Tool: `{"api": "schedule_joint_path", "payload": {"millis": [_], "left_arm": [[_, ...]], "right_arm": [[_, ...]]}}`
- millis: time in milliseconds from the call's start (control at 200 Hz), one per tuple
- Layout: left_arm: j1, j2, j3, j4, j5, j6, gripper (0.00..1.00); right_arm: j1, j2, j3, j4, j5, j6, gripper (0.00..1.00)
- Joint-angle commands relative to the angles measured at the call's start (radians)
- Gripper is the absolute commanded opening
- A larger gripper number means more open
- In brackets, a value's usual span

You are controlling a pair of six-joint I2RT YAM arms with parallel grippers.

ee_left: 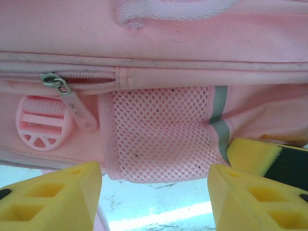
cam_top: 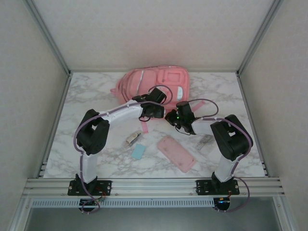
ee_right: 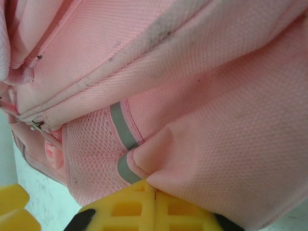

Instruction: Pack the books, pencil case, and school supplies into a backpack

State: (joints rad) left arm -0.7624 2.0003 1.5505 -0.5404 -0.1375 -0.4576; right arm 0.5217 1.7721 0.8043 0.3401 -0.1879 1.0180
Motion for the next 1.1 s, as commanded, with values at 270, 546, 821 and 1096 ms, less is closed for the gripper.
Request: {"api": "schedule_joint_path", "payload": {"millis": [270,546,821,1096], "left_arm": [[0.034,0.046,0.034,-0.015,-0.183,0.035,0.47],[0.087,0.119,0.063,0.013,-0.159,0.039,0.38],[0.126,0.166,0.078,0.080,-0.122,0.043,0.40],[0.128,0.232,0.125,0.044,-0.064,0.042,0.32]], "right_arm": [[0.026,0.021,-0.004,0.039,-0.066,0.015,0.00],[0.026,0.016,-0.007,0.040,-0.066,0.010,0.00],[0.030,0.015,-0.004,0.032,-0.065,0.000,0.00],[0.031,0.021,0.001,0.024,-0.057,-0.002,0.00]]}}
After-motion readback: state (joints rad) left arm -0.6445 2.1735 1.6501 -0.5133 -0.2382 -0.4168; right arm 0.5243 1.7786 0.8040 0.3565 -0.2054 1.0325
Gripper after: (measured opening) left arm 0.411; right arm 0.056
